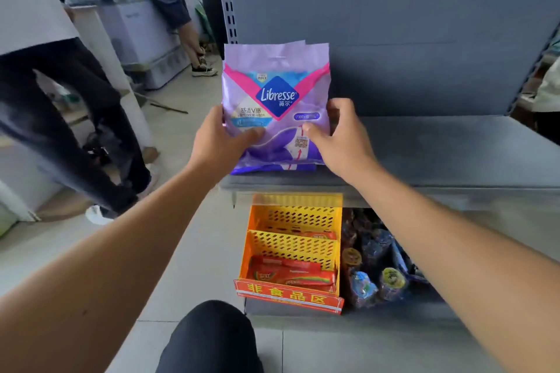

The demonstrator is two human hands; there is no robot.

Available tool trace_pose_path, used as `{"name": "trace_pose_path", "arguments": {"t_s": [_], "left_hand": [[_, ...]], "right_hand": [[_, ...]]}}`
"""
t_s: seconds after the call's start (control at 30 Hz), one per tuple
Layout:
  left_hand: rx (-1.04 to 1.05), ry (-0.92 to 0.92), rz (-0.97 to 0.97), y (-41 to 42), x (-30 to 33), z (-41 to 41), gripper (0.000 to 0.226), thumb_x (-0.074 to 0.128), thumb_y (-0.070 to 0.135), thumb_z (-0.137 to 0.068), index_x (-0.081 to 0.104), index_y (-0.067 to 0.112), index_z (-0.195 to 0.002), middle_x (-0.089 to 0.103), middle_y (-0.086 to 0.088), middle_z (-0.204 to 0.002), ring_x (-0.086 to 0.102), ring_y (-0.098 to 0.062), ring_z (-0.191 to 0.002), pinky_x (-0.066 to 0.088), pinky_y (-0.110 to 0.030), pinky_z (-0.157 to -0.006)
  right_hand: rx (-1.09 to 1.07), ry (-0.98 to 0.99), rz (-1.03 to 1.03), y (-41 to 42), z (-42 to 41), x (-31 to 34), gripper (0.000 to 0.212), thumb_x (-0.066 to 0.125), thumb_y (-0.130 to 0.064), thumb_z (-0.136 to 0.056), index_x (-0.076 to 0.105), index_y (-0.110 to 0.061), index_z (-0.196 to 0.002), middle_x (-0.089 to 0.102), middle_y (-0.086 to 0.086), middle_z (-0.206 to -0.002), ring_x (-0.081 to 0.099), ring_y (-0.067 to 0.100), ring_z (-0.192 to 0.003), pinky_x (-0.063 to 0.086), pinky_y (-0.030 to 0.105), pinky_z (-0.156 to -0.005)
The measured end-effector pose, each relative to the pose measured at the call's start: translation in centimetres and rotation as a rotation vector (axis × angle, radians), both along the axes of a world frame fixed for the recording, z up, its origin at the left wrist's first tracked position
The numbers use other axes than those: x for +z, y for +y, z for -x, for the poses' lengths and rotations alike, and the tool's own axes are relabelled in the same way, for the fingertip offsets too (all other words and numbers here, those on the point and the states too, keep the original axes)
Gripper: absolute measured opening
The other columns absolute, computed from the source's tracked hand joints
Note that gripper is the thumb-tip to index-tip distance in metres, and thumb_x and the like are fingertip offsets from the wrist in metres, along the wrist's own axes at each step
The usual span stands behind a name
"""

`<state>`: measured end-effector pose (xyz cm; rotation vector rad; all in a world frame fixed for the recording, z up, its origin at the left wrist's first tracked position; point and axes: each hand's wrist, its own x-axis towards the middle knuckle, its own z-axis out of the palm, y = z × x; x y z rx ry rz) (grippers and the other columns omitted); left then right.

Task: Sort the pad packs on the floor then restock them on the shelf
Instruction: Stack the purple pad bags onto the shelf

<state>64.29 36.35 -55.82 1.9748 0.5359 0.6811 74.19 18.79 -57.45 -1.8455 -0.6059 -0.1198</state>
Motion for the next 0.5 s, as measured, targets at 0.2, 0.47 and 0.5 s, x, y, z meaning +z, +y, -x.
{"name": "trace_pose_path", "arguments": {"t_s": [0.2, 0.47, 0.5], "left_hand": [[0.014, -0.015, -0.048, 0.4, -0.2, 0.1, 0.045, 0.080, 0.034, -0.078, 0.050, 0.020, -0.108, 0.062, 0.014, -0.095, 0.063, -0.002, -0.079, 0.055, -0.020, -0.059], [-0.012, 0.078, -0.072, 0.5, -3.0, 2.4, 0.042, 0.077, 0.033, -0.081, 0.047, 0.022, -0.109, 0.057, 0.021, -0.090, 0.058, 0.003, -0.080, 0.047, -0.018, -0.059], [0.016, 0.065, -0.067, 0.6, -2.9, 2.7, 0.041, 0.077, 0.033, -0.081, 0.047, 0.021, -0.107, 0.056, 0.020, -0.089, 0.057, 0.002, -0.079, 0.045, -0.018, -0.058]], "right_hand": [[0.021, -0.044, -0.041, 0.6, -0.3, -0.7, 0.048, 0.071, -0.036, -0.086, 0.043, -0.023, -0.122, 0.058, -0.006, -0.123, 0.061, 0.006, -0.105, 0.053, 0.011, -0.061], [0.029, -0.050, 0.095, 0.3, 1.7, -3.7, 0.053, 0.071, -0.029, -0.088, 0.040, -0.021, -0.130, 0.055, -0.008, -0.122, 0.056, 0.001, -0.099, 0.042, 0.007, -0.066], [0.028, -0.065, 0.101, 0.6, 1.9, -3.7, 0.053, 0.071, -0.029, -0.088, 0.040, -0.021, -0.130, 0.055, -0.006, -0.125, 0.056, 0.004, -0.103, 0.043, 0.007, -0.069]]}}
